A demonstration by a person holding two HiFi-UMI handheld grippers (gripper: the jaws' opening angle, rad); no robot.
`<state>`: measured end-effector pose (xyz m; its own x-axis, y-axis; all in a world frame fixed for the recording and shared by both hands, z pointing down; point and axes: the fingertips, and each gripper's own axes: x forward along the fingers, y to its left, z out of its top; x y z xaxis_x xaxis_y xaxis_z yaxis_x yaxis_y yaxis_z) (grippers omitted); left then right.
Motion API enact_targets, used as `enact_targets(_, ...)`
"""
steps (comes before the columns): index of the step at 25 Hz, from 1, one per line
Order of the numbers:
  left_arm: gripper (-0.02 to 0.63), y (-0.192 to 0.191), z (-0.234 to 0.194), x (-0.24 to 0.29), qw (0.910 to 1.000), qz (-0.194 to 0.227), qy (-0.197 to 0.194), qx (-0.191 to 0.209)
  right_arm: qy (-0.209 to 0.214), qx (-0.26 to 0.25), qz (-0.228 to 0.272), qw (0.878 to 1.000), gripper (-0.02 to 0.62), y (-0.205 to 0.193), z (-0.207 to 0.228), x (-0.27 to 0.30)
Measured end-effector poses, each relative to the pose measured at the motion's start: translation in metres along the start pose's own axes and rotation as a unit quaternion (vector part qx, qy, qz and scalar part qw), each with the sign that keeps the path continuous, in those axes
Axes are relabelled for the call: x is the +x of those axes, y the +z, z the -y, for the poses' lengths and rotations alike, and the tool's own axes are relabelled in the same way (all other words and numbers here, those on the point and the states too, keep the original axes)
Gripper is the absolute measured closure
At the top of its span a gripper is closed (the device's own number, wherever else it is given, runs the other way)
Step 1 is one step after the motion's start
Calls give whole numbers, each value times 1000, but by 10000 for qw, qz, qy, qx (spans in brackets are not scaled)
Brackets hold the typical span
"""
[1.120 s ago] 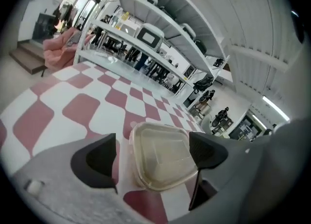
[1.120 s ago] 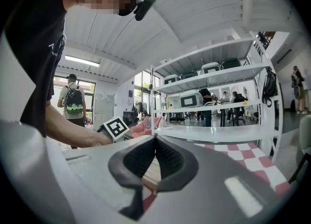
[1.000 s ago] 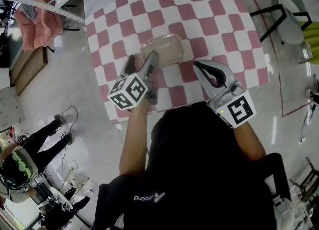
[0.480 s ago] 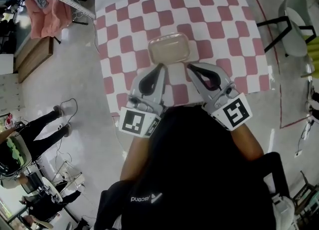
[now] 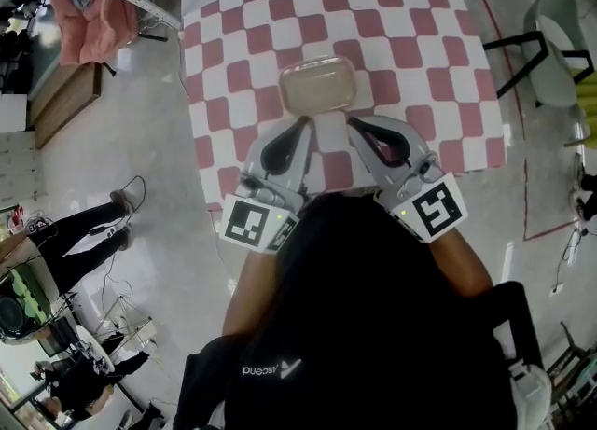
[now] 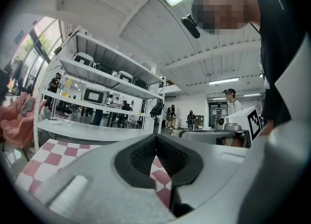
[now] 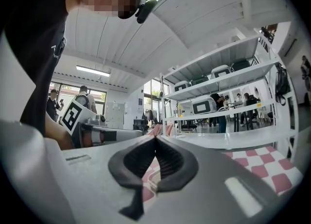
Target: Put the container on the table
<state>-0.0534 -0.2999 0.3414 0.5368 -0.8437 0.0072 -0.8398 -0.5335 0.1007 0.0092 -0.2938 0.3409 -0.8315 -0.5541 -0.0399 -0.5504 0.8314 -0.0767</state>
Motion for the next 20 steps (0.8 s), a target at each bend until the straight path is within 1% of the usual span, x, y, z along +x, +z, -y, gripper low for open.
enact_targets(9,595,-3,0,5,9999,-38,-91,-61,2,38,-28,10000,592,-4,3,1)
enact_targets(20,595,-2,-6,5,9999,-23,-61,-77,32,40,-50,10000,592,-4,4,6)
